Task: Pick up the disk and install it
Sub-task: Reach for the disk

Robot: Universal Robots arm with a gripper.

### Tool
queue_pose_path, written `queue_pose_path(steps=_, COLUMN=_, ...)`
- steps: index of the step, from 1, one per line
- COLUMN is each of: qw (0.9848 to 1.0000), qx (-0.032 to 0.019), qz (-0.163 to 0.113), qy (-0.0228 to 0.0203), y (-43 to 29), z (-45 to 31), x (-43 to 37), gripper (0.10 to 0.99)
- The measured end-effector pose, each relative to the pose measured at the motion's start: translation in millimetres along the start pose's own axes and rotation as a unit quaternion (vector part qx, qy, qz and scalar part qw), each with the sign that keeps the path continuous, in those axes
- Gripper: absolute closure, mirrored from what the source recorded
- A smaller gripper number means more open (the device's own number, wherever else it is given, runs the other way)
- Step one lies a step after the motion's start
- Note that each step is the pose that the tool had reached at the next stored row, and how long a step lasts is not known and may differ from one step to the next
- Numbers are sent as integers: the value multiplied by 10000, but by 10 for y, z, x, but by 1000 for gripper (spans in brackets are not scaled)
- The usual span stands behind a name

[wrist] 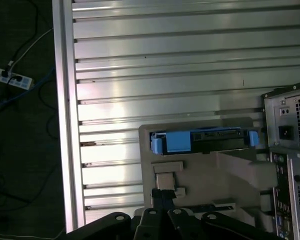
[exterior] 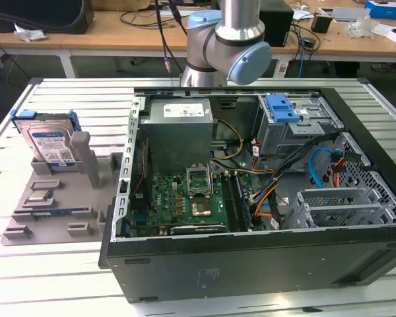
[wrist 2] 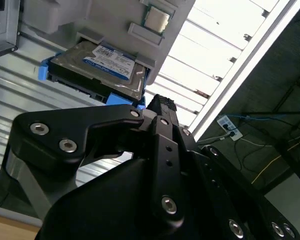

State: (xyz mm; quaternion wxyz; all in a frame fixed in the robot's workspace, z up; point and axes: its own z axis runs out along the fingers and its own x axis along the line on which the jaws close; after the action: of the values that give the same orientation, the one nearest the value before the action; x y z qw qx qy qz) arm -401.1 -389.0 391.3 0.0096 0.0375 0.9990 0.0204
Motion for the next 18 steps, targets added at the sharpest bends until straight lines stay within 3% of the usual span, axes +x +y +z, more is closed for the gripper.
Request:
queue_pose_path(steps=3, qw=10000, qx=1, qz=0, qy=9, y=8, z=3, x=-112, gripper=980)
queue_pose_path(steps=8, qw=10000, qx=1, qz=0, qy=17, y=17, z=6, x=-233, gripper=980)
queue_pose_path(steps=18, qw=10000, qx=1, qz=0, qy=18, y=18, z=6, x=-239, gripper=980)
